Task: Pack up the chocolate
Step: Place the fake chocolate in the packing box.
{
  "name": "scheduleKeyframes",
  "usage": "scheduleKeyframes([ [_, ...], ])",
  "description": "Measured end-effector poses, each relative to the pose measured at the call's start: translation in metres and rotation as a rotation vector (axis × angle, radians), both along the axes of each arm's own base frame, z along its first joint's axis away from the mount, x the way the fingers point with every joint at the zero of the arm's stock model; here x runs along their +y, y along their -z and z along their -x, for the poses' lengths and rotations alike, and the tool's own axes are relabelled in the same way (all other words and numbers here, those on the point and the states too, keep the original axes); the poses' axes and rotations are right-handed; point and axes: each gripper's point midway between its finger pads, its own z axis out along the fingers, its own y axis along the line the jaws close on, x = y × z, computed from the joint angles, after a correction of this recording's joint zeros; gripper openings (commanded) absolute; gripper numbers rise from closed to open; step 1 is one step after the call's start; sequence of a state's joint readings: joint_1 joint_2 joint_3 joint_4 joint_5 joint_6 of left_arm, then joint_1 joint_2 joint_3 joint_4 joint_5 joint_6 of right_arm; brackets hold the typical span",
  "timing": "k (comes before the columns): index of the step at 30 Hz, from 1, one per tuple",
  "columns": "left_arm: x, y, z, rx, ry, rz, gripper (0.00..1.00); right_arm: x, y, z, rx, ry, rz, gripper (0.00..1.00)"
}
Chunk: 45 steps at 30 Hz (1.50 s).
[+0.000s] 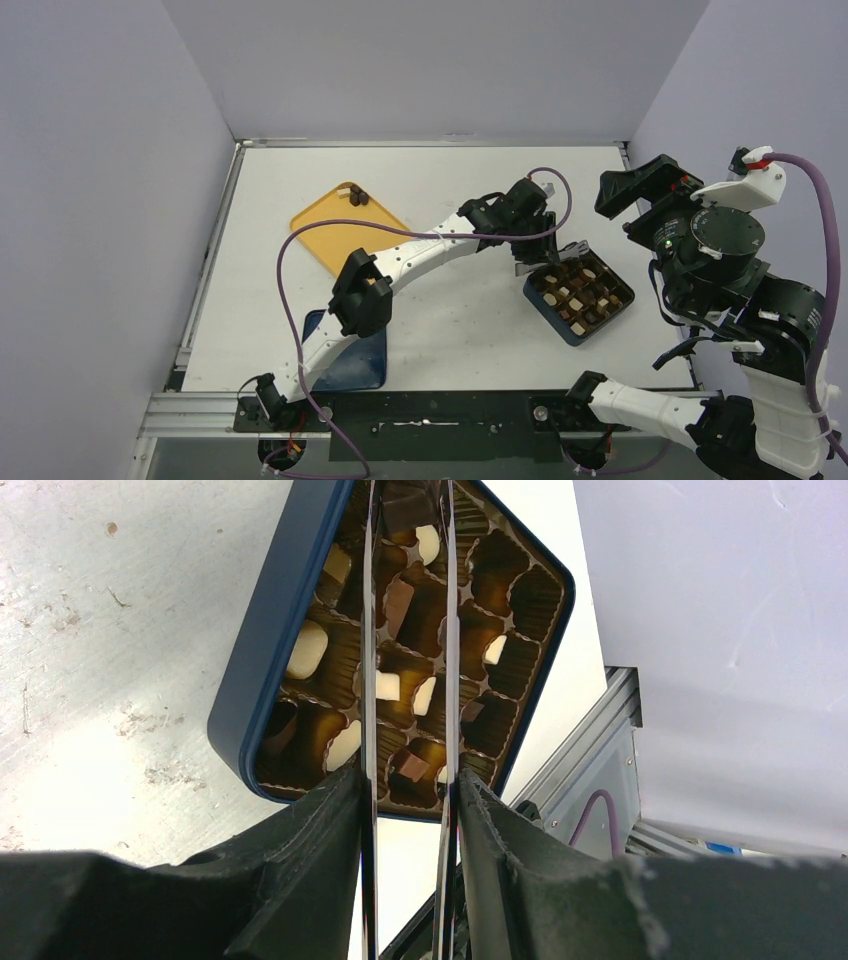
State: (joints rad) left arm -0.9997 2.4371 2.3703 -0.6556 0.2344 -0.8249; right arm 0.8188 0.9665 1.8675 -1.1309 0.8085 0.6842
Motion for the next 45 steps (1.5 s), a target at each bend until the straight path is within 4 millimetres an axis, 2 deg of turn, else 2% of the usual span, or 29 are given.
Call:
scheduleKeyframes([
  [28,0.005,-0.001,-0.005,-0.039,-0.013,-0.030,0.37,-0.001,-0.001,0.001,-0.004,0.001,-0.012,1.00],
  [38,0.010,-0.012,-0.009,-0.070,-0.037,-0.037,0.37,-0.001,0.002,0.001,-0.001,0.001,-0.009,1.00],
  [45,0.013,-0.011,-0.011,-0.085,-0.040,-0.053,0.37,-0.004,0.000,0.004,-0.011,0.002,-0.029,1.00],
])
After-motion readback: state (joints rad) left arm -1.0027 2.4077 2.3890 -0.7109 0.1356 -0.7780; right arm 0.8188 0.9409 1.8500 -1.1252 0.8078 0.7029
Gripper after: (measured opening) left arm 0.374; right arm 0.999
